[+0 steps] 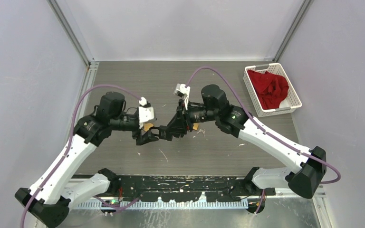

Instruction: Unlock with the key

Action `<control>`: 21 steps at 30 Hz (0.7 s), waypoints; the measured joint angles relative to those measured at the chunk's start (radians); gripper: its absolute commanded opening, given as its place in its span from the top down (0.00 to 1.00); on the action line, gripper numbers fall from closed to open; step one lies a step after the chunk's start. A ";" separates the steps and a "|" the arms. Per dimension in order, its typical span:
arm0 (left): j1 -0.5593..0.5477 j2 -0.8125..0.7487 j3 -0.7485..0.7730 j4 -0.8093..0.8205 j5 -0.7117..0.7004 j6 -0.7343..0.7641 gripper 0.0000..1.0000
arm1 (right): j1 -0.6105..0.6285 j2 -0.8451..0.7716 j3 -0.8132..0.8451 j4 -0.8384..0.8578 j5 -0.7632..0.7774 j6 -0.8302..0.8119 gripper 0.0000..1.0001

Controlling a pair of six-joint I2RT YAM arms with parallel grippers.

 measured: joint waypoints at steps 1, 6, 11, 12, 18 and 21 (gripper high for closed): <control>0.024 0.019 0.012 -0.019 0.029 -0.029 0.26 | 0.000 0.005 0.003 -0.001 -0.011 -0.005 0.99; 0.088 0.108 0.049 -0.108 0.178 -0.145 0.35 | 0.000 0.037 0.028 -0.010 -0.034 -0.019 0.99; 0.088 0.118 0.049 -0.167 0.298 -0.212 0.42 | 0.000 0.070 0.062 -0.023 -0.039 -0.023 0.99; 0.089 0.118 0.049 -0.173 0.308 -0.220 0.46 | 0.002 0.075 0.069 -0.027 -0.045 -0.023 0.99; 0.098 0.118 0.044 -0.171 0.320 -0.284 0.63 | 0.033 0.103 0.116 -0.058 -0.055 -0.025 0.99; 0.098 0.118 0.039 -0.154 0.320 -0.304 0.77 | 0.050 0.116 0.133 -0.059 -0.049 -0.027 0.99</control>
